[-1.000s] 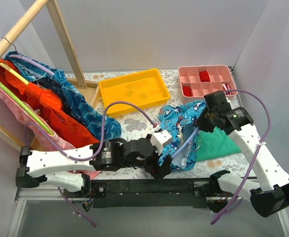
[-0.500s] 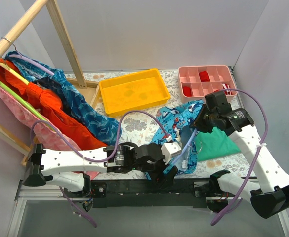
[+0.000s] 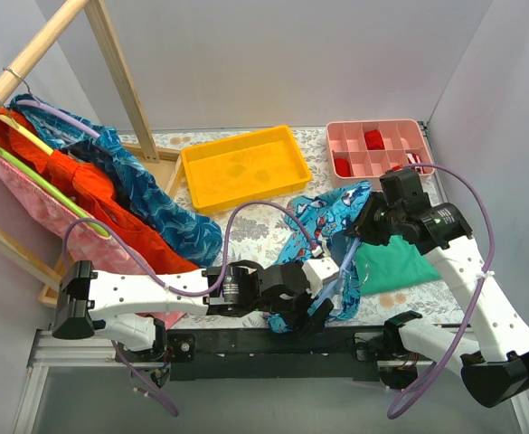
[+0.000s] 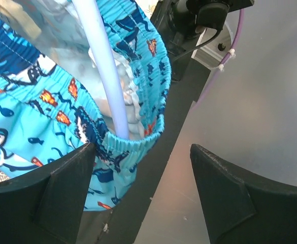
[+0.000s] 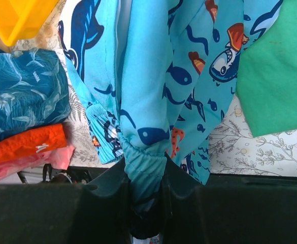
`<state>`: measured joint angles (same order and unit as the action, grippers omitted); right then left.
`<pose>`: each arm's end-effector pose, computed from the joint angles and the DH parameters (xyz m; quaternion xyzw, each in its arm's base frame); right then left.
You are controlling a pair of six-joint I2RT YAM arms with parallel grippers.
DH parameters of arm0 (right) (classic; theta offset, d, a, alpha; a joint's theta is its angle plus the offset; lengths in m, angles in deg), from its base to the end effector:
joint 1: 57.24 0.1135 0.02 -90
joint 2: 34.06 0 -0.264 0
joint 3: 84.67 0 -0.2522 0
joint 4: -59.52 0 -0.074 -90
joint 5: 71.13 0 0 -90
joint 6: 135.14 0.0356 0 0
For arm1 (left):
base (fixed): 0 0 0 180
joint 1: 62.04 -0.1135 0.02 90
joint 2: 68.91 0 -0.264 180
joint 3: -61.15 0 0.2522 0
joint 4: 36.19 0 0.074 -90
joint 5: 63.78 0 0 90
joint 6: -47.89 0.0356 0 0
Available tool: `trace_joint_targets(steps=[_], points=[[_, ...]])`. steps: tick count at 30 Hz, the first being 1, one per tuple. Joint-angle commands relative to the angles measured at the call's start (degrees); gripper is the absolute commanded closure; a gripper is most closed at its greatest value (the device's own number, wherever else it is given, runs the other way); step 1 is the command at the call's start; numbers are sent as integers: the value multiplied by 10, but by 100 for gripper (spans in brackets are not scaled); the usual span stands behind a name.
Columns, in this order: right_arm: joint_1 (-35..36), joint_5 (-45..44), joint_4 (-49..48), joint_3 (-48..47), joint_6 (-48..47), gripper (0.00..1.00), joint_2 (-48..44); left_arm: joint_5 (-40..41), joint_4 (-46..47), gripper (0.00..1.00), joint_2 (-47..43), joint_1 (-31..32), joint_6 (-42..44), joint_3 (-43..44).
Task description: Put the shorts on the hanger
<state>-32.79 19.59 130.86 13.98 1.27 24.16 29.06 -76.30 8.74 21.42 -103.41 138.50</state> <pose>0.1691 0.0774 0.3553 0.1757 0.9175 0.2115 0.2872 0.0358 -0.2970 0.2991 0.1642 0.8926 -0.3928 0.1483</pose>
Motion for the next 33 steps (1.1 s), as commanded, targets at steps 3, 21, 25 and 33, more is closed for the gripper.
trace_joint_targets(steps=[3, 21, 25, 33], points=[[2, 57, -34, -4, 12, 99, -13, -15, 38, 27, -8, -1, 21, -2], [2, 99, -38, -27, 15, 99, -21, -74, 146, 72, -24, -1, -30, -76], [2, 100, -39, -28, 13, 99, -28, -46, 163, 100, -18, -1, -62, -79], [1, 85, -35, -25, -14, 57, -36, 23, 191, 100, -17, -1, -116, -86]])
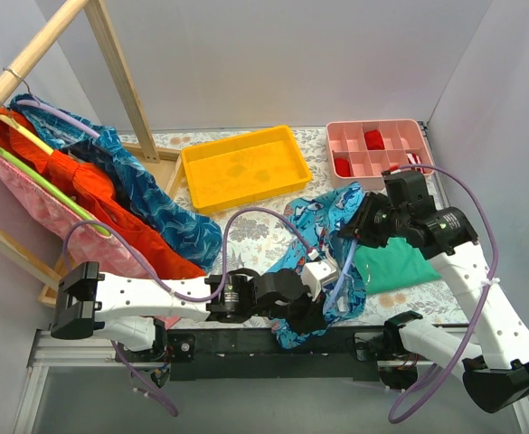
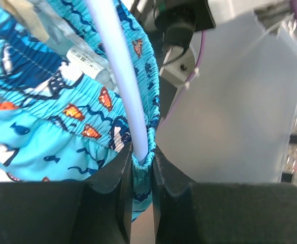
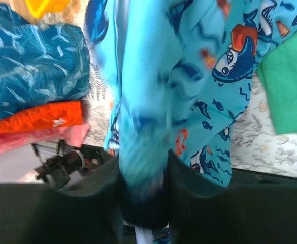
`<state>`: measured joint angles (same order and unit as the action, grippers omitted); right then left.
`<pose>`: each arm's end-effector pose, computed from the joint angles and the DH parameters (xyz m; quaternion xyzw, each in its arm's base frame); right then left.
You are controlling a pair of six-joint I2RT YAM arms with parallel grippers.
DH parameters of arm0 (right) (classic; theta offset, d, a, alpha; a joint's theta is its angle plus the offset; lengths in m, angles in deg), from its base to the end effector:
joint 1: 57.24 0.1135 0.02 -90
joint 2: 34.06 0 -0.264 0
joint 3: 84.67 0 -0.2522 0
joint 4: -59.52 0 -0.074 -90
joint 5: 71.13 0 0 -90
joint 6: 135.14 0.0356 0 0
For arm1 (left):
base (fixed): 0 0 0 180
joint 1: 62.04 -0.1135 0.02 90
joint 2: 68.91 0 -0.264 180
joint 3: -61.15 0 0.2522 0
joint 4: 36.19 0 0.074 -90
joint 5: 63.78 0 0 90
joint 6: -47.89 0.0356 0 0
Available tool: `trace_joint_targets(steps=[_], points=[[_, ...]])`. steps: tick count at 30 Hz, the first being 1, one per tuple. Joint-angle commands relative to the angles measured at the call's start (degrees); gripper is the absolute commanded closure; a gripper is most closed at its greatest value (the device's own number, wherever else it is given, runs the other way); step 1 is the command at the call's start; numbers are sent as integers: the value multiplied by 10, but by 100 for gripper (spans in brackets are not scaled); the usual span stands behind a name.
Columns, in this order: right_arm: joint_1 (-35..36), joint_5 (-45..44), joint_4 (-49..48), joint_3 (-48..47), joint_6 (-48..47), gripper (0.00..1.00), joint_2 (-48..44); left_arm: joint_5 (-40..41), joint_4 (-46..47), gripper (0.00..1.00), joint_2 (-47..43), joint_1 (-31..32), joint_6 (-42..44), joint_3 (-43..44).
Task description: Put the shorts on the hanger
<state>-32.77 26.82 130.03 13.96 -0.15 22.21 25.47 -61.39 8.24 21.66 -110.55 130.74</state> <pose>0.1604 0.0784 0.3622 0.1385 0.9129 0.2683 0.2745 0.0328 -0.3017 0.2784 0.1197 0.8696 -0.4663 0.1097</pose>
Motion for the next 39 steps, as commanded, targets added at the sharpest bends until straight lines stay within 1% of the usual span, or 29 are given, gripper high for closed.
trace_joint_targets(steps=[1, 2, 3, 5, 7, 11, 13, 14, 15, 17, 18, 19, 21, 22, 23, 25, 27, 28, 29, 31, 32, 33, 36, 39], points=[[1, 11, -28, -23, -5, 45, -20, 71, 54, 100, -16, -4, -49, -12], [1, 8, -28, -21, -15, 25, -22, 76, 58, 100, -19, -4, -49, -16], [1, 0, -27, -22, -19, 15, -24, 82, 62, 100, -21, -4, -53, -18], [1, -6, -25, -27, -27, 1, -26, 100, 77, 100, -22, -4, -56, -20], [1, -14, -22, -37, -36, 2, -23, 116, 89, 100, -19, -4, -63, -18], [1, -28, -9, -86, -46, 2, -13, 180, 103, 100, -11, -4, -65, 7], [1, -57, 13, -138, -49, 1, -3, 205, 110, 100, -3, -4, -57, 36], [1, -70, 20, -157, -50, 1, 2, 232, 111, 100, 0, -4, -55, 45], [1, -106, 38, -180, -50, 1, 5, 246, 111, 100, 2, -4, -51, 56], [1, -147, 57, -246, -50, 1, 14, 280, 128, 100, 14, -4, -41, 92], [1, -189, 66, -267, -49, 1, 17, 301, 131, 100, 20, -6, -34, 107], [1, -206, 75, -299, -47, 1, 17, 313, 128, 100, 27, -9, -25, 140], [1, -246, 77, -318, -42, 2, 11, 339, 118, 100, 53, -27, -26, 179], [1, -253, 73, -325, -42, 1, 4, 333, 118, 100, 59, -37, -27, 193], [1, -258, 70, -331, -40, 1, 1, 325, 118, 100, 68, -61, -27, 216], [1, -271, 66, -333, -35, 1, -11, 318, 126, 100, 78, -81, -16, 240], [1, -275, 55, -319, -31, 1, -20, 322, 125, 100, 103, -103, 11, 297], [1, -275, 50, -312, -28, 1, -28, 337, 120, 100, 115, -110, 17, 319], [1, -273, 43, -296, -25, 1, -32, 337, 118, 100, 133, -128, 22, 362], [1, -266, 36, -281, -24, 1, -37, 331, 124, 100, 148, -161, 24, 394], [1, -260, 36, -270, -20, 1, -39, 334, 133, 100, 164, -172, 30, 429], [1, -257, 34, -263, -19, 1, -38, 345, 135, 100, 172, -188, 34, 447], [1, -241, 16, -214, -16, 1, -51, 378, 164, 100, 212, -225, 46, 544], [1, -225, 1, -176, -13, 2, -58, 407, 205, 100, 226, -266, 44, 583]])
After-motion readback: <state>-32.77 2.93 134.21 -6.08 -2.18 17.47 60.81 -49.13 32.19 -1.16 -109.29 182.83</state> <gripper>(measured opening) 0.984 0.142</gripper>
